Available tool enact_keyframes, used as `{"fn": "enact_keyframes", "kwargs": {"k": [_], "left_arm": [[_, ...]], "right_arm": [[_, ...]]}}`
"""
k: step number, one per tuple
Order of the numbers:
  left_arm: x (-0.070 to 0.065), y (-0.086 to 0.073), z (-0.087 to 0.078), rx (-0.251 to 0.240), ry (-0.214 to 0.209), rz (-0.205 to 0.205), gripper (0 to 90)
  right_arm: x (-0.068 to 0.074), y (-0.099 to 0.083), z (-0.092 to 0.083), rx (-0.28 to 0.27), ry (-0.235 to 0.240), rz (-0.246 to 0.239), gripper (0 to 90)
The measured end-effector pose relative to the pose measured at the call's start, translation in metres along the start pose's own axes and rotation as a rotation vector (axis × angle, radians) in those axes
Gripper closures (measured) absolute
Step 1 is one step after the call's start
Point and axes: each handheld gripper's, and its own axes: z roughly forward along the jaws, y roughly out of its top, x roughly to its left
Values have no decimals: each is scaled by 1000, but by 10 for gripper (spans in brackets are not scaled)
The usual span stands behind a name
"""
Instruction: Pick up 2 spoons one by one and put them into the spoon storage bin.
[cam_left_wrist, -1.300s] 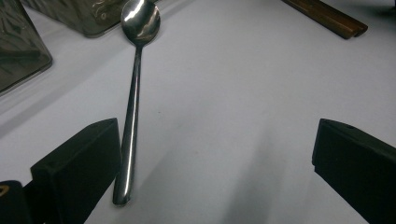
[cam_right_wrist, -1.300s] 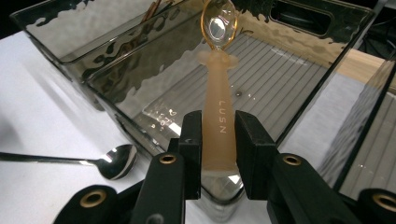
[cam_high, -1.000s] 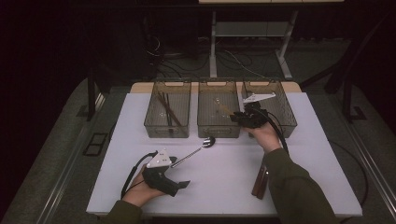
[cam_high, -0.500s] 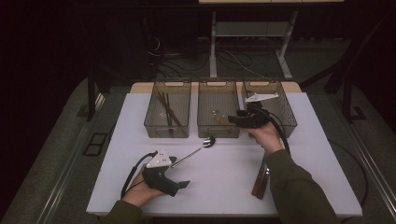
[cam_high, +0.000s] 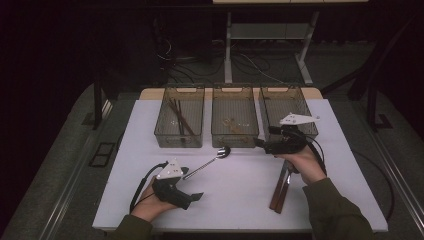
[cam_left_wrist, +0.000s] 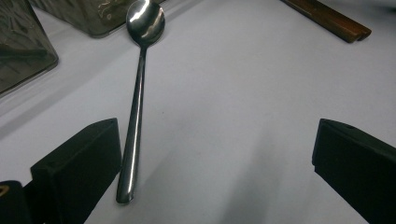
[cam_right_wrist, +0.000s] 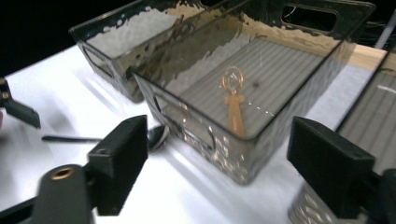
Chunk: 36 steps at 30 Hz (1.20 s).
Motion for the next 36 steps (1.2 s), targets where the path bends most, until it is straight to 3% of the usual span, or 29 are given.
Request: {"fn": "enact_keyframes", "kwargs": {"k": [2, 7, 18, 29, 33, 36], "left_arm": [[0, 0, -1, -2, 1, 2, 6], [0, 0, -1, -2, 3, 1, 6], [0, 0, -1, -3, 9, -4, 6], [2, 1, -3, -14, 25, -23, 14], [5, 5, -5, -28, 51, -51, 41], [6, 10, -4, -23, 71, -46, 89]], "right_arm": [[1, -6, -5, 5, -21, -1, 188], [0, -22, -16, -8, -12, 9, 178], [6, -58, -39, -2, -14, -32, 151], [9, -91, -58, 33, -17, -44, 150], [12, -102, -63, 41, -30, -56, 151], [13, -108, -66, 48, -37, -63, 151]]}}
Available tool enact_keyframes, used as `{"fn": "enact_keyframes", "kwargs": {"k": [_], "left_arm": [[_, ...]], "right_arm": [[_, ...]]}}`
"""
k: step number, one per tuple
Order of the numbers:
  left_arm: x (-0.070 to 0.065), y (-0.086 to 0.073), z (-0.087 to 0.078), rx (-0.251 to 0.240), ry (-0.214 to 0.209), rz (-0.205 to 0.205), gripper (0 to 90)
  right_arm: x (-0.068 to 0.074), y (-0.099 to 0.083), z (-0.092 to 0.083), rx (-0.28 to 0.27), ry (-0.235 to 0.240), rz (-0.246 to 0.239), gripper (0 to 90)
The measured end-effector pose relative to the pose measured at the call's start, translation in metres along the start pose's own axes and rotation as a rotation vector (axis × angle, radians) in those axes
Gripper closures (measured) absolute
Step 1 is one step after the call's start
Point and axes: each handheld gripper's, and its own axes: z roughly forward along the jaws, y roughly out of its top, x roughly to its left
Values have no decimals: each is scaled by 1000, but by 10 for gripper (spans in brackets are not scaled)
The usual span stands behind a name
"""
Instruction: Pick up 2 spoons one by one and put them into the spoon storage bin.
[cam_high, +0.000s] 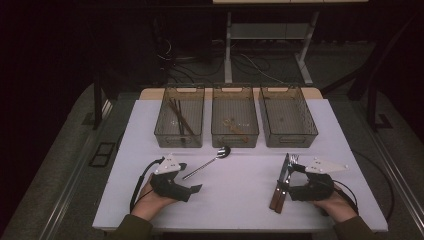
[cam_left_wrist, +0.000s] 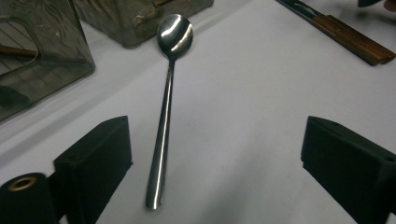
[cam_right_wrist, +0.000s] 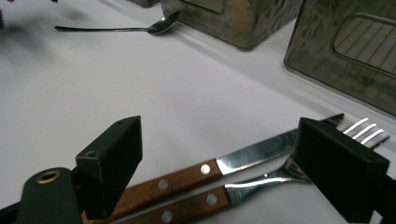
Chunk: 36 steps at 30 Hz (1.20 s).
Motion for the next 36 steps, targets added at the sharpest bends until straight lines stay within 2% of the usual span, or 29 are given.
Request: {"fn": "enact_keyframes", "kwargs": {"k": [4, 9, 16, 22, 24, 26, 30, 34, 36], "left_arm": [[2, 8, 5, 6, 30, -2, 223], [10, 17, 13, -10, 50, -28, 450], [23, 32, 36, 24, 78, -59, 718], [35, 44, 61, 59, 63, -62, 890], [37, 48, 70, 76, 67, -50, 898], [39, 50, 79, 86, 62, -58, 900], [40, 55, 93, 118, 61, -47, 900], [38, 56, 102, 140, 57, -44, 900], [37, 55, 103, 150, 52, -27, 900]], "right_arm": [[2, -6, -6, 1, -8, 11, 151], [3, -7, -8, -15, -8, 17, 151], [4, -7, -6, -3, -6, 15, 151], [2, -7, -6, -2, -7, 21, 151], [2, -7, -5, -3, -10, 18, 151], [2, -8, -5, 1, -9, 21, 151], [3, -7, -5, -4, -6, 26, 151], [2, -7, -5, -3, -8, 21, 151], [2, -7, -6, -5, -9, 24, 151]]}}
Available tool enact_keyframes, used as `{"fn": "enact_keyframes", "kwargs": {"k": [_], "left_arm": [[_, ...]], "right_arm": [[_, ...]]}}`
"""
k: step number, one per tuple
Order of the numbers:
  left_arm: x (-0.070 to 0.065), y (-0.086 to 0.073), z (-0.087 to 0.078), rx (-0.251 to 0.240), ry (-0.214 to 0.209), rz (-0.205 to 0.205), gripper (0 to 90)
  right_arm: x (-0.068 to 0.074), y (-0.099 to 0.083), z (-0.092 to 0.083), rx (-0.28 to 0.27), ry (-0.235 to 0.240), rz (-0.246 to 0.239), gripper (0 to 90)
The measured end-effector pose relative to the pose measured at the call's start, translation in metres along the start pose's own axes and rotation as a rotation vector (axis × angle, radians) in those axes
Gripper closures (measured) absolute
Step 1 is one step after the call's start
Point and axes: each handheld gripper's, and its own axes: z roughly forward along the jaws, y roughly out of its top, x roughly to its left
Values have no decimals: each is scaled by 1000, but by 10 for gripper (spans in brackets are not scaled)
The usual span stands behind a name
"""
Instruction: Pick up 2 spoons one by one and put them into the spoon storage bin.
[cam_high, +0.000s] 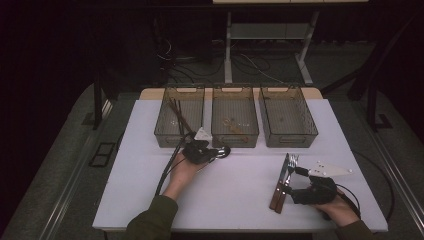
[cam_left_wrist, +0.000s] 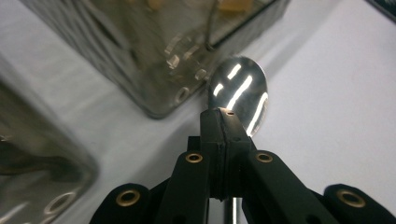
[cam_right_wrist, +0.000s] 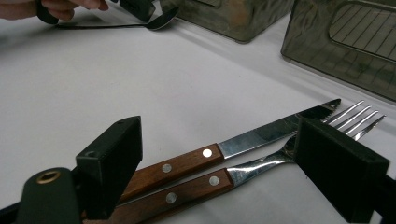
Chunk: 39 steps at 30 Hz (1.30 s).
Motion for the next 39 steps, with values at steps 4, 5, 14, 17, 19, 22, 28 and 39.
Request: {"fn": "enact_keyframes", "kwargs": {"k": [4, 5, 14, 17, 19, 22, 28, 39], "left_arm": [[1, 0, 0, -4, -6, -7, 900], [1, 0, 1, -5, -8, -8, 900], [-3, 0, 3, -6, -58, 17, 900], [-4, -1, 3, -8, -80, 15, 900], [-5, -1, 2, -4, -94, 26, 900], [-8, -1, 2, 5, -122, 46, 900], [-16, -2, 0, 28, -162, 70, 900], [-19, 7, -1, -37, -187, 59, 543]], "right_arm": [[0, 0, 0, -5, -3, -3, 151], [0, 0, 0, -5, -3, -3, 151], [0, 0, 0, 1, -4, -7, 151], [0, 0, 0, -3, -4, -5, 151], [0, 0, 0, -6, -4, -4, 151], [-1, 0, 0, -5, -6, -7, 151], [0, 0, -1, -5, -8, -10, 151], [0, 0, -1, -1, -5, -15, 151]]}}
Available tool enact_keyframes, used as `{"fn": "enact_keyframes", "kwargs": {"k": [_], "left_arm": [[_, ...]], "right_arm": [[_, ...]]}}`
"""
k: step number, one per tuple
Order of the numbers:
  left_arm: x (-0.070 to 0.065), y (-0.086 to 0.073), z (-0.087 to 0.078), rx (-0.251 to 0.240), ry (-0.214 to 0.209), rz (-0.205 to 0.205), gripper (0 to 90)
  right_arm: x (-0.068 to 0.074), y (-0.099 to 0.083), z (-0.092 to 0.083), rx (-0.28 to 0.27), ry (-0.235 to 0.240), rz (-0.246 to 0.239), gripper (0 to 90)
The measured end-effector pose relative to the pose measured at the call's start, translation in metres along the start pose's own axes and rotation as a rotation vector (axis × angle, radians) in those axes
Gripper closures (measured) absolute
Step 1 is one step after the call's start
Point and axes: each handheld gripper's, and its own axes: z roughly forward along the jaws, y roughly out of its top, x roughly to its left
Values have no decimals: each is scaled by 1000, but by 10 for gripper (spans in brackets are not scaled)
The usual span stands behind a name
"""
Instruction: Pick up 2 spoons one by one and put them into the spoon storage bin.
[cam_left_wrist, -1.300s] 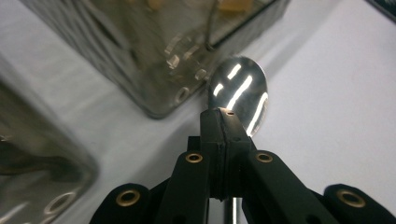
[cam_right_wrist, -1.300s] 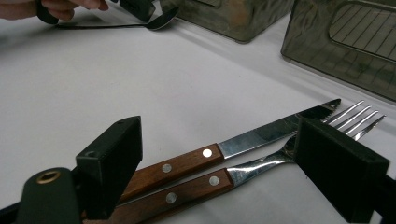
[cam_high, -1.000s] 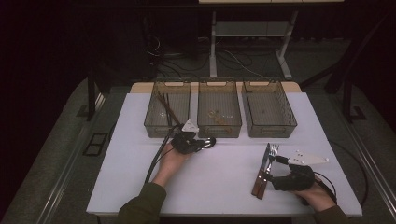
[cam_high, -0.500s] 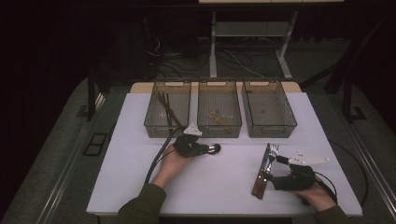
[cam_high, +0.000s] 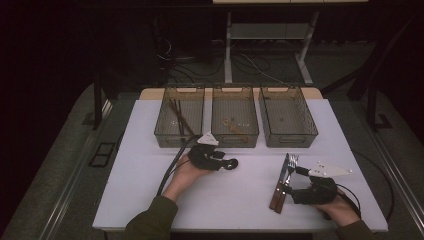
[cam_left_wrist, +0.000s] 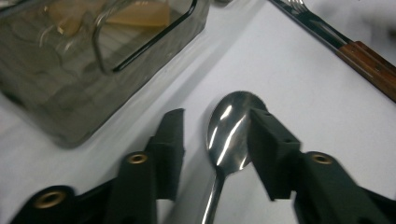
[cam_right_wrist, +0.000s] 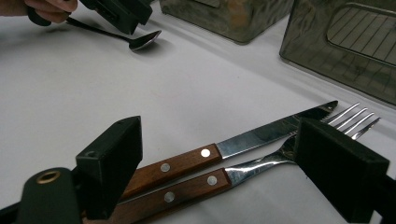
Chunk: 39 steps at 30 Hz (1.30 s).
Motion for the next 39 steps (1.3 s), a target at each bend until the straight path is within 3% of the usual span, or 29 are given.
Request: {"fn": "enact_keyframes", "kwargs": {"k": [4, 13, 24, 29, 34, 39], "left_arm": [[-1, 2, 6, 8, -13, 11, 491], [-6, 5, 17, 62, -5, 57, 504], [-12, 6, 17, 105, 1, 130, 567], [-14, 6, 17, 110, -9, 139, 583], [-15, 7, 15, 136, -8, 166, 646], [-15, 7, 10, 162, -1, 163, 713]], "right_arm": [[0, 0, 0, 1, 1, 0, 151], [0, 0, 1, 5, 1, 0, 151], [1, -1, 1, 5, 1, -1, 151], [1, -1, 1, 7, 0, -3, 151], [1, -1, 1, 9, 1, -2, 151], [0, -1, 1, 8, 1, -1, 151]]}}
